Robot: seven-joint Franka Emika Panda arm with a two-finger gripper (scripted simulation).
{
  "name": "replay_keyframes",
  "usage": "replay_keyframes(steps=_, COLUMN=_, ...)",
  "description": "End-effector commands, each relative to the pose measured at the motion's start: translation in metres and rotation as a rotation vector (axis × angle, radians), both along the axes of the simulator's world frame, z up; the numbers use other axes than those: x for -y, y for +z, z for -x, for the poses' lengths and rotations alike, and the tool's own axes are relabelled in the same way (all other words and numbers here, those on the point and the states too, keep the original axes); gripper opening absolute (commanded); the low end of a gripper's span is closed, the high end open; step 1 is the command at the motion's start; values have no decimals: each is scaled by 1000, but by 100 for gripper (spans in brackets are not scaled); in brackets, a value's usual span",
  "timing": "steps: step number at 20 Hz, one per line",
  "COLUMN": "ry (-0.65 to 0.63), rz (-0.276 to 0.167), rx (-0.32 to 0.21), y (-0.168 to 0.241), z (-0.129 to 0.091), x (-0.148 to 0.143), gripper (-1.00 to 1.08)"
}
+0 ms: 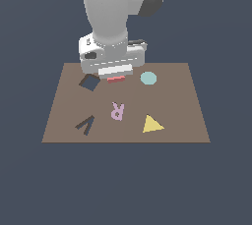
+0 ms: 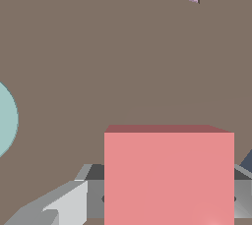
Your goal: Insert a designated object into the corresponding slot on a board.
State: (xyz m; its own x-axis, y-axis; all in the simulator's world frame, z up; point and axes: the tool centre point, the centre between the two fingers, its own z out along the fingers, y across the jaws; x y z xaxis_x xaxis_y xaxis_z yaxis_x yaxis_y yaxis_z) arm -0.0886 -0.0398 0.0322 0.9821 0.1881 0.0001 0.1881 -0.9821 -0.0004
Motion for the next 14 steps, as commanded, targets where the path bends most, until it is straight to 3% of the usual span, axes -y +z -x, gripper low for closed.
replay_keyframes(steps=1, ry=94, rz=0, rx=1, y=1, z=4, x=3, gripper=-100)
replay_keyframes(steps=14, ry=607, rz=1, rx=2, y=2, z=19, x=23, gripper=-100)
